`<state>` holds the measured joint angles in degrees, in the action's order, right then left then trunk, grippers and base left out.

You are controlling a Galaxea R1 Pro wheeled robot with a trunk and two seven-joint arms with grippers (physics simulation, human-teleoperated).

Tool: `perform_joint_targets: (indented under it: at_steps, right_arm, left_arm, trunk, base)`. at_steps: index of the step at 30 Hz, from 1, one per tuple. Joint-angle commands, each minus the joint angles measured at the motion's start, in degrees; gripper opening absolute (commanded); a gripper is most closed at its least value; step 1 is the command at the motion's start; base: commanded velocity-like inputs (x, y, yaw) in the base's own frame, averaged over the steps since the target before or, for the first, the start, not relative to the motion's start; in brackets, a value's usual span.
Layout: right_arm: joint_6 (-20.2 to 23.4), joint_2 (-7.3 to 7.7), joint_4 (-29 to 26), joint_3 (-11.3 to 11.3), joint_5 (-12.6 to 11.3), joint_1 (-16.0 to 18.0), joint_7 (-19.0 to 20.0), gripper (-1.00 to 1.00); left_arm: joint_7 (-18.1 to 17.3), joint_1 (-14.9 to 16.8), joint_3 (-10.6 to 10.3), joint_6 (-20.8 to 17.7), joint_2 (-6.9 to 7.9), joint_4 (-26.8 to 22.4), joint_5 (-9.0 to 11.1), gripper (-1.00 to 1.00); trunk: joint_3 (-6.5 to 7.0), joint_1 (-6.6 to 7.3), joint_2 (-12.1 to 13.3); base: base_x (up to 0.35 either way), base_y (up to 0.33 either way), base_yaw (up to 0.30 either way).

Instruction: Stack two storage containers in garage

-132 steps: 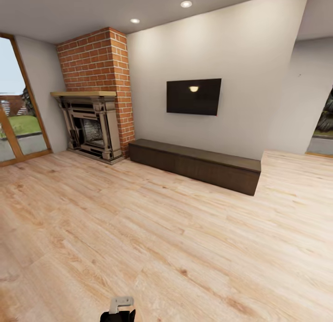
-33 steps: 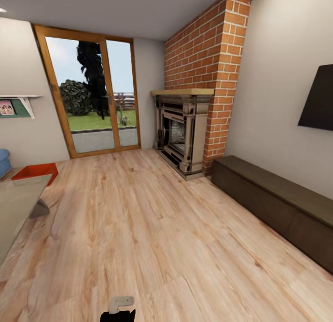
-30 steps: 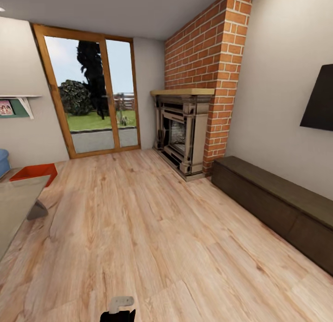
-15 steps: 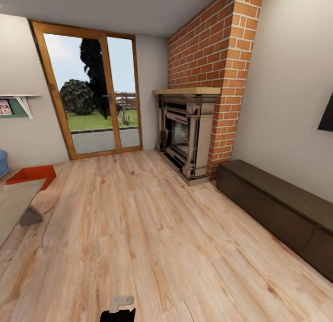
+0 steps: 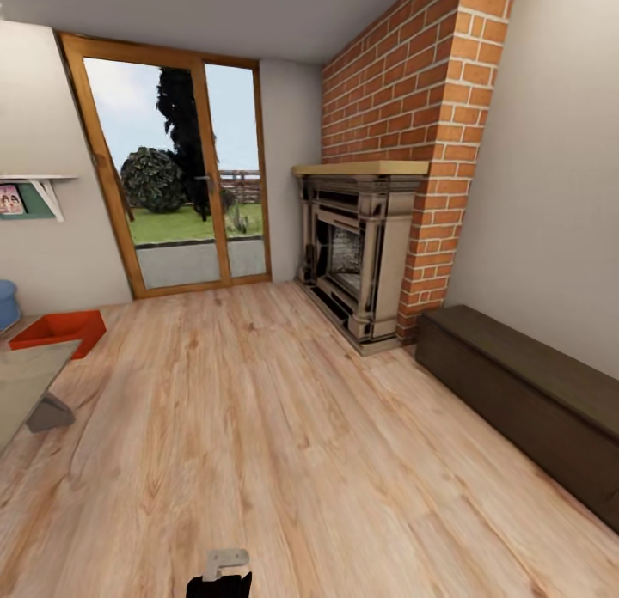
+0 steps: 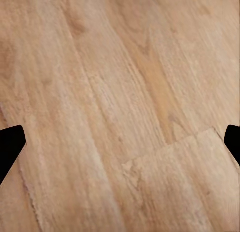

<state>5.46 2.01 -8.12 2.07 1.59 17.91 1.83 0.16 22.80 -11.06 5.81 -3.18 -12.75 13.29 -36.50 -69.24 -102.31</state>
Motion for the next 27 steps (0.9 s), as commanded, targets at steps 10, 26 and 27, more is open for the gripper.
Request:
perform_joint_targets:
  at_steps: [10,26,27]
  right_arm:
    - [0.3,0.01,-0.1,0.2,0.2,0.0,0.2,1.00]
    - [0.3,0.00,-0.2,0.2,0.2,0.0,0.2,1.00]
    - [0.3,0.00,-0.2,0.2,0.2,0.0,0.2,1.00]
  left_arm:
    - [0.0,0.1,-0.5,0.3,0.02,0.1,0.6,1.00]
    - [0.0,0.1,-0.5,0.3,0.02,0.1,0.6,1.00]
    - [0.0,0.1,-0.5,0.3,0.02,0.1,0.6,1.00]
  trunk:
    - [-0.06,-0.03,0.0]
    - [-0.06,-0.03,0.0]
    - [-0.06,-0.03,0.0]
  base:
    - [0.344,0.000,0.185]
    - [0.344,0.000,0.024]
    - [0.344,0.000,0.082]
